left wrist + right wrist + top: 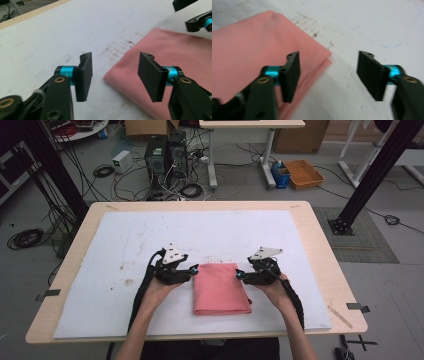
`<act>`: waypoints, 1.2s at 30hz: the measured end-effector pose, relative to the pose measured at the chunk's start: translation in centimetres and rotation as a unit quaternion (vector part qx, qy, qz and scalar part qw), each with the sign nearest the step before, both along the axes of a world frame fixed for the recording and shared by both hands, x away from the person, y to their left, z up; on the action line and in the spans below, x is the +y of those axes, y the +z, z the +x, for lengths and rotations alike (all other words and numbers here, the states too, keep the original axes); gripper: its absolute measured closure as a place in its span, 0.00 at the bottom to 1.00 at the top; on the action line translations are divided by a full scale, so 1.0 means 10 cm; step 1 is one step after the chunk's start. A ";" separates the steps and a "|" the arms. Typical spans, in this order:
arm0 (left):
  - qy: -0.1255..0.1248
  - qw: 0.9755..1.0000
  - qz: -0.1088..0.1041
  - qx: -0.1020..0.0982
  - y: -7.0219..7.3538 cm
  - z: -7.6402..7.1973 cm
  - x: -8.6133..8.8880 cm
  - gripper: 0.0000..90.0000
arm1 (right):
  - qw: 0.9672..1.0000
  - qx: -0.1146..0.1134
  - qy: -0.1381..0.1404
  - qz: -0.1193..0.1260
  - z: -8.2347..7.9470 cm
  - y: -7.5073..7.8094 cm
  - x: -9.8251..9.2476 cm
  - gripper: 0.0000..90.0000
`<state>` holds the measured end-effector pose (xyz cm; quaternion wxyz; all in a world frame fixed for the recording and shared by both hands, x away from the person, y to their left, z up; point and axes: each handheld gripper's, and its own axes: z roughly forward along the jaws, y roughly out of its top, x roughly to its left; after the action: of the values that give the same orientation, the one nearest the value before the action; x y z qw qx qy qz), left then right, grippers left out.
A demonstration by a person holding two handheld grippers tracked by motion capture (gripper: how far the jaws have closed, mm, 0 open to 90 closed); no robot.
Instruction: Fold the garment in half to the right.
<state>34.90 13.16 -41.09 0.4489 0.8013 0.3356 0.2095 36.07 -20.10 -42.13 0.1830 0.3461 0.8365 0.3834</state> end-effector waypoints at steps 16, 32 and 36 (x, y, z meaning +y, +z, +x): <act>0.055 0.998 -0.006 0.035 -0.01 -0.15 1.03 0.38 | 0.999 0.033 -0.026 0.008 -0.11 -0.03 -0.55 0.24; 0.066 0.997 0.012 0.037 0.00 -0.16 1.15 0.38 | 0.998 0.018 -0.054 0.022 -0.16 0.00 -0.75 0.25; 0.071 0.997 0.017 0.039 0.00 -0.18 1.18 0.37 | 0.998 0.011 -0.056 0.022 -0.19 0.00 -0.75 0.25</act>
<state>33.07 24.99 -41.04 0.4061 0.7905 0.4053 0.2145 34.20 -27.64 -42.10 0.1868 0.4009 0.8090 0.3872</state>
